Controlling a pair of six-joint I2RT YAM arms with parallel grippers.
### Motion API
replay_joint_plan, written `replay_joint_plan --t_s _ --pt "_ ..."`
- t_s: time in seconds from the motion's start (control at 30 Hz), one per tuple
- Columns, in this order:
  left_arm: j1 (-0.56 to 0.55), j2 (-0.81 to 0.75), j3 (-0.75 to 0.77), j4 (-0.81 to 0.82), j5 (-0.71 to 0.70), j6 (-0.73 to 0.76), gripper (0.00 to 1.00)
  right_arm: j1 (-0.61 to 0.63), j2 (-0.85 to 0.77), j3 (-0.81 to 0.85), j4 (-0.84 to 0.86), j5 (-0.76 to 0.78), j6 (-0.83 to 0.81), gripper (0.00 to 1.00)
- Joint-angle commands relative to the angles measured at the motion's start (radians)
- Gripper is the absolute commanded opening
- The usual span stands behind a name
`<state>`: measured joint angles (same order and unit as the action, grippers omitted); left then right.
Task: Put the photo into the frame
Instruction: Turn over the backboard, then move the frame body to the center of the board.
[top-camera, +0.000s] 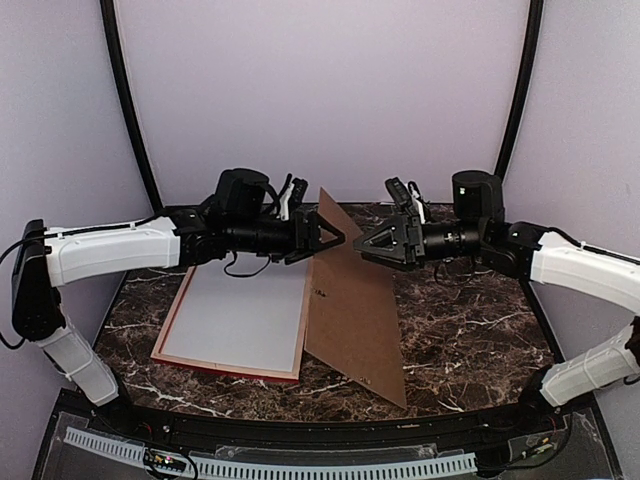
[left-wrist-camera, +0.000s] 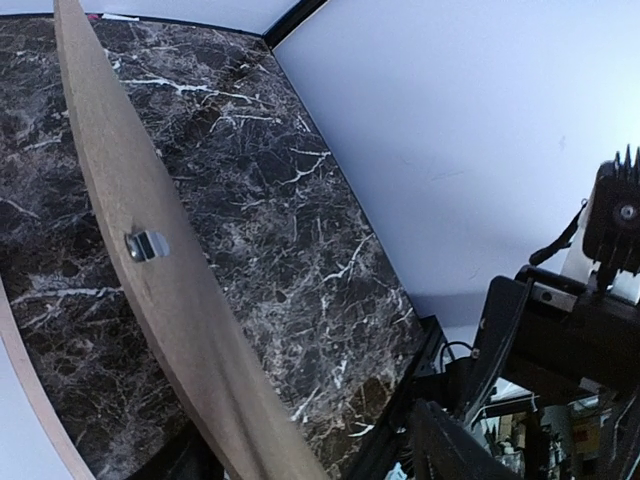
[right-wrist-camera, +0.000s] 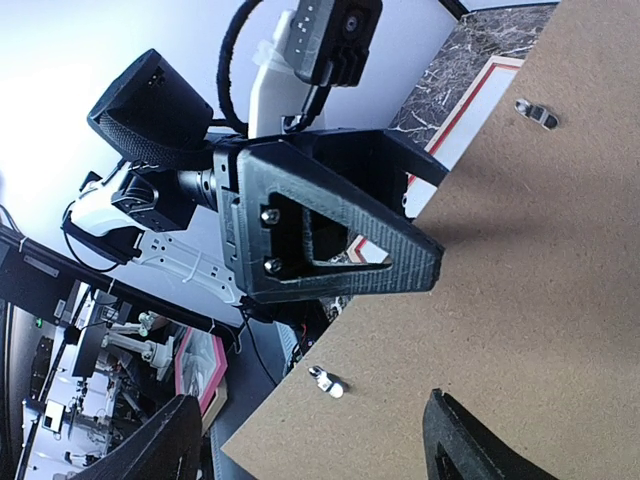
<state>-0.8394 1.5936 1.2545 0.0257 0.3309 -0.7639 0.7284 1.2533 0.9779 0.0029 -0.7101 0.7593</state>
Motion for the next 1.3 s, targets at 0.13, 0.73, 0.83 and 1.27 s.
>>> replay_joint_plan --t_s 0.13,0.73,0.83,1.27 --pt "0.007 0.042 -0.011 -0.020 -0.030 0.057 0.44 -0.036 0.001 -0.029 0.011 0.020 -0.027 0.77" --pt "0.102 0.125 -0.172 0.247 0.209 -0.062 0.00 -0.185 -0.106 -0.142 -0.090 0.048 -0.085 0.77" --pt "0.152 0.079 -0.240 0.391 0.320 -0.152 0.00 -0.213 -0.122 -0.152 -0.119 0.059 -0.102 0.77" --pt "0.392 -0.234 -0.460 0.564 0.563 -0.325 0.00 -0.269 -0.106 -0.183 -0.160 0.102 -0.154 0.78"
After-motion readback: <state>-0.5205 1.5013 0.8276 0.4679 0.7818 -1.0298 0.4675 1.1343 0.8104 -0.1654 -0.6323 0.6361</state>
